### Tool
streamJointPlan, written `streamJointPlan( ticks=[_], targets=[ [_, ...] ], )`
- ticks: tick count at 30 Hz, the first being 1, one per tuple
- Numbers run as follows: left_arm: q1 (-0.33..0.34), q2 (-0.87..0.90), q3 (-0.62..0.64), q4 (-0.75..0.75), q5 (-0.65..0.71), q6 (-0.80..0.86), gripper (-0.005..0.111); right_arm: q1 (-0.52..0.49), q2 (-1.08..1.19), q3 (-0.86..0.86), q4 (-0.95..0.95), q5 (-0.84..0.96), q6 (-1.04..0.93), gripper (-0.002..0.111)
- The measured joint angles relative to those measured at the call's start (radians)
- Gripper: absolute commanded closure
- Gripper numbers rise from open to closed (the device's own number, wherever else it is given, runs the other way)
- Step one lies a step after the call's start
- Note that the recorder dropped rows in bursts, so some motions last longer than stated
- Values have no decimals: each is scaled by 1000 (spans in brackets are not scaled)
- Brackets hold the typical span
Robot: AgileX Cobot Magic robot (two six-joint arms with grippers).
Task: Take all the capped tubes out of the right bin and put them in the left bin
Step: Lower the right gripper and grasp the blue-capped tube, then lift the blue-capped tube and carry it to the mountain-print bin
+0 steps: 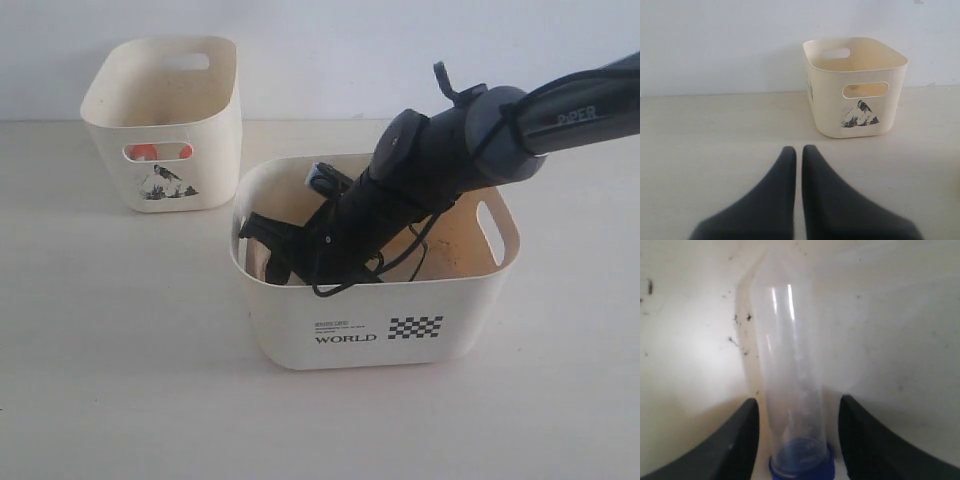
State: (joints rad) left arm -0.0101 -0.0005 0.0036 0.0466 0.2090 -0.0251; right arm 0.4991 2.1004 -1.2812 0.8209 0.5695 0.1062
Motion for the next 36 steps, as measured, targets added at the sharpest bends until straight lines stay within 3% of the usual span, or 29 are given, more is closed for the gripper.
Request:
streamJointPlan(
  ticks=[4,8,11,13,16,26,36],
  targets=[
    [0,0,0,0,0,0,102,0,4,-4,1,6,2,61],
    [0,0,0,0,0,0,102,0,4,-4,-9,6,24,74],
    [0,0,0,0,0,0,102,0,6,-4,-14,4,35,75],
    [0,0,0,0,0,0,102,0,6,-4,-22,4,37,84],
    [0,0,0,0,0,0,102,0,6,-4,-28,4,37,108],
    [0,0,0,0,0,0,102,0,-1,-5,-46,22,37,108],
    [0,0,0,0,0,0,102,0,-197,-1,-275,59,81,108]
  ],
)
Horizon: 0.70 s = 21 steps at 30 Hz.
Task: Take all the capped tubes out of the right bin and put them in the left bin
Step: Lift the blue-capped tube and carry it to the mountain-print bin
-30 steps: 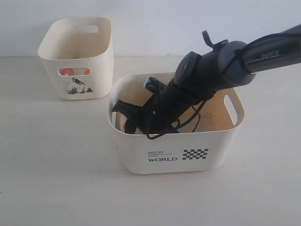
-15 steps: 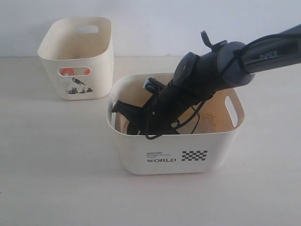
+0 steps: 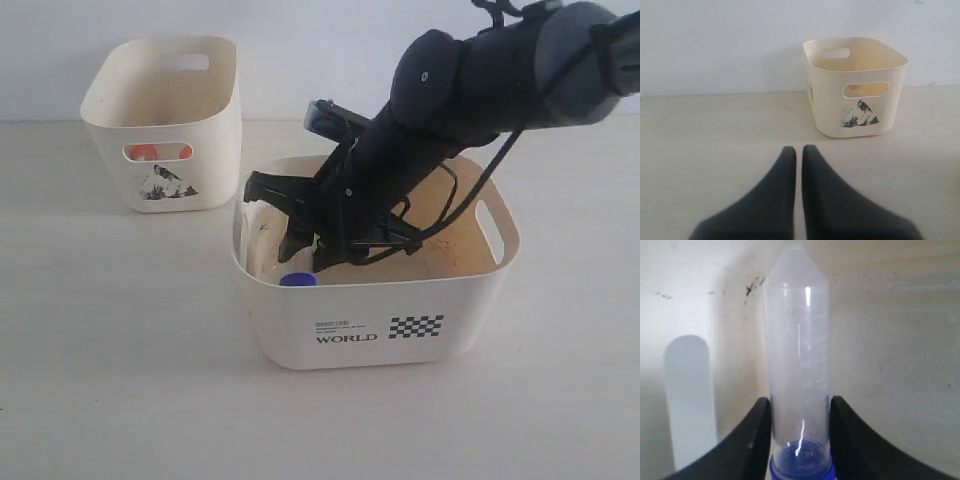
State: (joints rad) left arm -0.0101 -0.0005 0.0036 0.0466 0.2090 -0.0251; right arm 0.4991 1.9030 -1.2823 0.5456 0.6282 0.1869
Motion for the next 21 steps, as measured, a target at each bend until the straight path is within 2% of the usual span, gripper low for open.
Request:
streamJointPlan(
  ticks=[8,12,16,21],
  targets=[
    [0,0,0,0,0,0,102,0,-175,0,-201,69,81,108],
    [0,0,0,0,0,0,102,0,-257,0,-205,-35,25,108],
    [0,0,0,0,0,0,102,0,-258,-31,-148,-134,-88,108],
    [0,0,0,0,0,0,102,0,-131,-151,73,-175,-372,108]
  ],
)
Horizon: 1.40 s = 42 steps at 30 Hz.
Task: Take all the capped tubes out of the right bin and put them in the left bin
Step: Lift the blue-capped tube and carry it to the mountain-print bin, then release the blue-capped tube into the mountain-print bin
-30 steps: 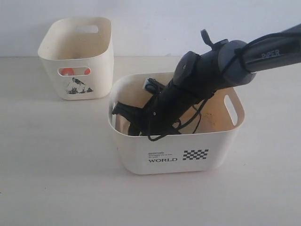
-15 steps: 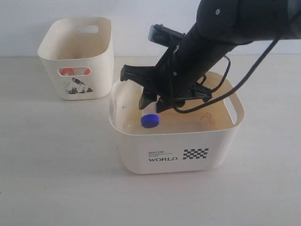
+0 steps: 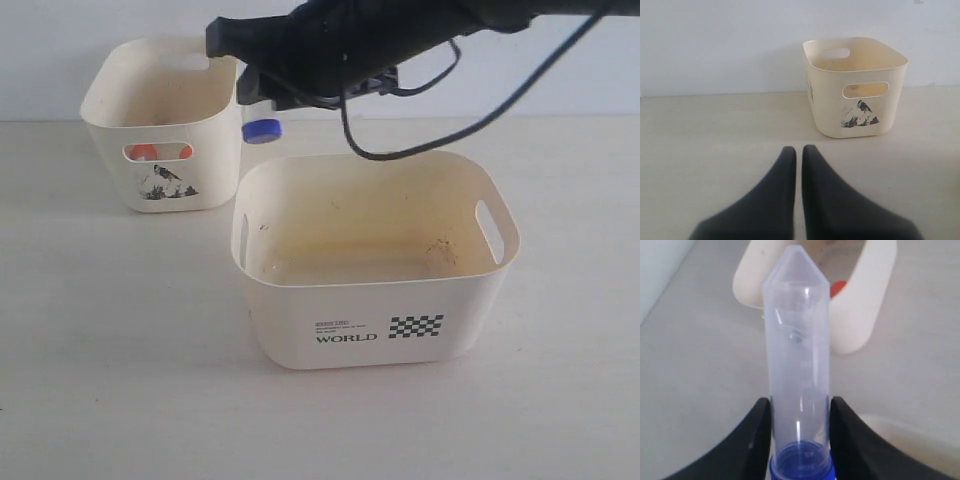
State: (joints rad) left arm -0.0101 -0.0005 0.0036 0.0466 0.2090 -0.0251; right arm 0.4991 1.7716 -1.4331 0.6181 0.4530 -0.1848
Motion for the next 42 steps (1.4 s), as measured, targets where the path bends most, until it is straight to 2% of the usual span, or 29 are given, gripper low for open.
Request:
streamJointPlan(
  ticks=[4,11,16,26,28,29,33,34,35,37,40,42],
  targets=[
    [0,0,0,0,0,0,102,2,151,-154,139,-14,-126,108],
    [0,0,0,0,0,0,102,82,332,-407,176,-53,-230,108],
    [0,0,0,0,0,0,102,127,422,-519,178,-135,-259,108],
    [0,0,0,0,0,0,102,130,625,-697,178,-290,-219,106],
    [0,0,0,0,0,0,102,130,658,-725,180,-316,-200,98],
    [0,0,0,0,0,0,102,130,668,-738,180,-318,-191,90],
    [0,0,0,0,0,0,102,130,688,-758,182,-291,-173,43],
    [0,0,0,0,0,0,102,130,688,-759,182,-291,-170,40],
    [0,0,0,0,0,0,102,130,688,-760,182,-291,-170,44],
    [0,0,0,0,0,0,102,130,688,-765,182,-293,-169,62],
    [0,0,0,0,0,0,102,130,679,-765,182,-279,-169,110],
    [0,0,0,0,0,0,102,130,664,-765,182,-249,-169,107]
  ],
)
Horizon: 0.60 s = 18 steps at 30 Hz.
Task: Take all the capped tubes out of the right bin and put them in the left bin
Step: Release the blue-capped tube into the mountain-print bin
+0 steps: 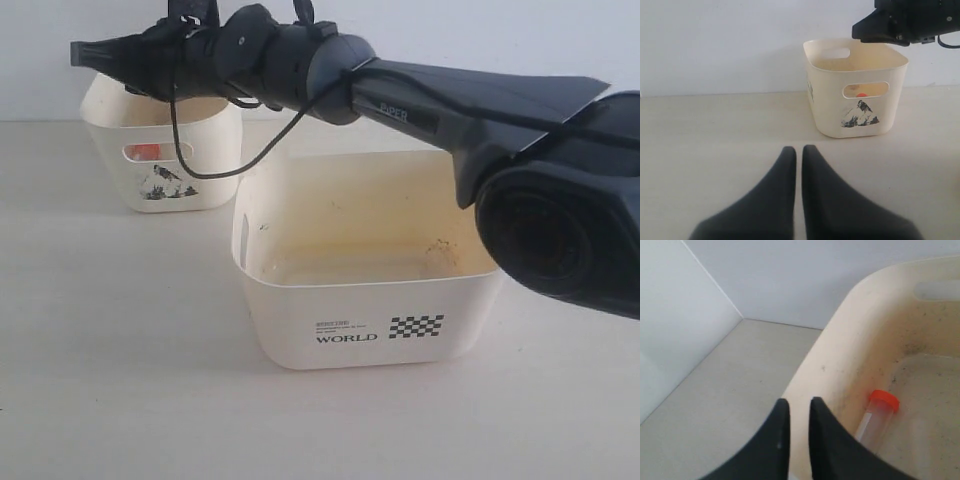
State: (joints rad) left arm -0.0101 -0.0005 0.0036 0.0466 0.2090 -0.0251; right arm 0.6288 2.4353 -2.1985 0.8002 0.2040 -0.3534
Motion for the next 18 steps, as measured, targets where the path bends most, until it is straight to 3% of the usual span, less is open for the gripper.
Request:
streamJointPlan(
  ticks=[10,15,18],
  targets=[
    [0,0,0,0,0,0,102,0,-175,-2,-29,551,9,109],
    [0,0,0,0,0,0,102,0,-373,113,-271,838,217,109],
    [0,0,0,0,0,0,102,0,-486,259,-442,873,378,109]
  ],
)
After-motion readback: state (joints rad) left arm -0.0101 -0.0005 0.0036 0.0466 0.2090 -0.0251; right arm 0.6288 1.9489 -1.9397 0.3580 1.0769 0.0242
